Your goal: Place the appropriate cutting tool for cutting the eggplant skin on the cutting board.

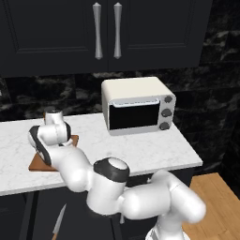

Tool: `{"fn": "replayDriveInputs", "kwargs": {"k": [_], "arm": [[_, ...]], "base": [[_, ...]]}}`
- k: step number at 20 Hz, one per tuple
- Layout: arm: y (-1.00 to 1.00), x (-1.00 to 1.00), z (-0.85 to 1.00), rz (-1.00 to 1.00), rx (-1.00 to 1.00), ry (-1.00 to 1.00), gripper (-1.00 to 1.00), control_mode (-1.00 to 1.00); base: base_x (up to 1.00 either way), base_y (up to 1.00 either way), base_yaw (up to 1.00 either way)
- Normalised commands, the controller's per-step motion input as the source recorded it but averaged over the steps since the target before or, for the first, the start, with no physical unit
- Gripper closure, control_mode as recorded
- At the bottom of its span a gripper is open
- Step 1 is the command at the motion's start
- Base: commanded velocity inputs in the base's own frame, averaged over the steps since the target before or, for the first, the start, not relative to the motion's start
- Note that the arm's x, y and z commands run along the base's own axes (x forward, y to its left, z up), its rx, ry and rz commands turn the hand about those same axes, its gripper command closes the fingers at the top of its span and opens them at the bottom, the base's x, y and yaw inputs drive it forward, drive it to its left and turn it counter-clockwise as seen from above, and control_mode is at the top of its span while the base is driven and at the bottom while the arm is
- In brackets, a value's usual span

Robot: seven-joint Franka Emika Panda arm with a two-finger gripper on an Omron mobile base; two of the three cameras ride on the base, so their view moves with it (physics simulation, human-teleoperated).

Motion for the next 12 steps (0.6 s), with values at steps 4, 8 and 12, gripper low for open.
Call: {"fn": "replayDriveInputs", "kwargs": {"k": [4, 8, 12], "arm": [[0.18, 0.14, -0.28, -0.01, 0.0, 0.03, 1.0, -1.0], [0.17, 0.06, -0.29, 0.0, 0.0, 0.03, -1.0, -1.0], [0.01, 0.03, -0.08, 0.0, 0.0, 0.0, -1.0, -1.0]], "base": [[0.0, 0.0, 0.0], [0.0, 0.0, 0.0], [0.0, 0.0, 0.0]]}}
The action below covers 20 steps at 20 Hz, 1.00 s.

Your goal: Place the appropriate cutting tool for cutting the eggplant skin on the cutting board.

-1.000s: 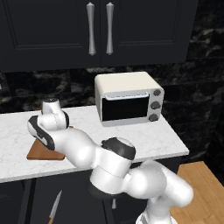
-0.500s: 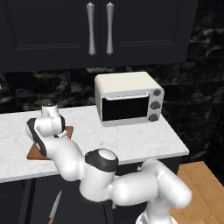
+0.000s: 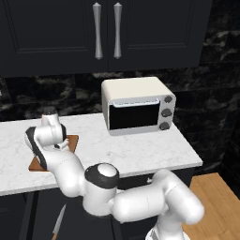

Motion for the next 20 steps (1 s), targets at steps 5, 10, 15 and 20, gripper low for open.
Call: {"fn": "replayDriveInputs", "kwargs": {"k": [5, 10, 15, 20], "arm": [[-0.02, 0.0, 0.04, 0.01, 0.0, 0.0, -1.0, -1.0], [-0.2, -0.17, 0.36, 0.09, 0.0, 0.0, -1.0, -1.0], [-0.47, -0.54, 0.49, 0.14, 0.0, 0.0, -1.0, -1.0], [-0.92, -0.99, 0.28, 0.23, 0.0, -0.07, -1.0, -1.0]], "base": [[0.0, 0.0, 0.0], [0.0, 0.0, 0.0], [0.0, 0.0, 0.0], [0.0, 0.0, 0.0]]}}
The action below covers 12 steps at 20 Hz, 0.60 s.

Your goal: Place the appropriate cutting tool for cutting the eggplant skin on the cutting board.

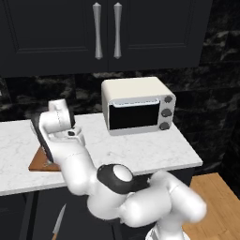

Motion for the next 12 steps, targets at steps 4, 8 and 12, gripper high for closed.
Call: {"fn": "replayDriveInputs", "kwargs": {"k": [4, 8, 12], "arm": [[-1.0, -1.0, 0.26, 0.26, 0.0, -0.09, -1.0, -1.0], [-0.97, -1.0, 0.21, 0.2, 0.0, -0.14, -1.0, -1.0], [-0.98, -1.0, 0.08, 0.13, 0.02, -0.2, -1.0, -1.0]], "base": [[0.0, 0.0, 0.0], [0.0, 0.0, 0.0], [0.0, 0.0, 0.0]]}}
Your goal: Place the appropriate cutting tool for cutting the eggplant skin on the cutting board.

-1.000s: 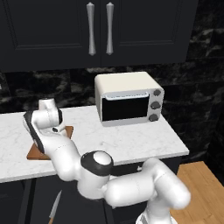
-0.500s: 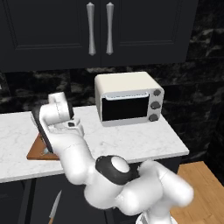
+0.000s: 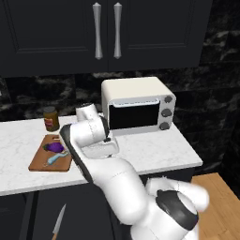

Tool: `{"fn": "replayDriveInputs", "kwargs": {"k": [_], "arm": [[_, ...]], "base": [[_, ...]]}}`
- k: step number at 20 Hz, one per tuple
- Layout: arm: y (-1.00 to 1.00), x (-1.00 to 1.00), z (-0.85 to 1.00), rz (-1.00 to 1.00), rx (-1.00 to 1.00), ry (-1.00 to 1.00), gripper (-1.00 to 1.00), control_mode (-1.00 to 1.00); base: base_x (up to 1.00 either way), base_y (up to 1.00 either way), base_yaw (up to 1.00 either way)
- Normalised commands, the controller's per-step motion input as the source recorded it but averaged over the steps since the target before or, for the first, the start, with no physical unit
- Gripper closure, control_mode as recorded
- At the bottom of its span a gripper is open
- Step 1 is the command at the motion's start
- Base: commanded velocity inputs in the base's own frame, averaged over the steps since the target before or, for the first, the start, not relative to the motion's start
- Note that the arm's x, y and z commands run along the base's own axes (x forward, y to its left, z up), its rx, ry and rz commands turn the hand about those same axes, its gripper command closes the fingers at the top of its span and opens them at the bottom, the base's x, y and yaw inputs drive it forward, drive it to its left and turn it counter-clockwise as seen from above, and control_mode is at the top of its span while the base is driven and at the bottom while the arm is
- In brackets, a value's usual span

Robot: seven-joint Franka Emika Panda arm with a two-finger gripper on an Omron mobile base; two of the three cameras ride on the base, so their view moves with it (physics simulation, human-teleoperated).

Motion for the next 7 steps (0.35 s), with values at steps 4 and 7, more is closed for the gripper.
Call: {"fn": "replayDriveInputs", "kwargs": {"k": [4, 7], "arm": [[-0.9, -1.0, 0.17, 0.02, 0.06, -0.13, -1.0, -1.0], [-0.72, -1.0, 0.26, 0.0, 0.17, -0.05, -1.0, -1.0]], "base": [[0.0, 0.0, 0.0], [0.0, 0.0, 0.0]]}}
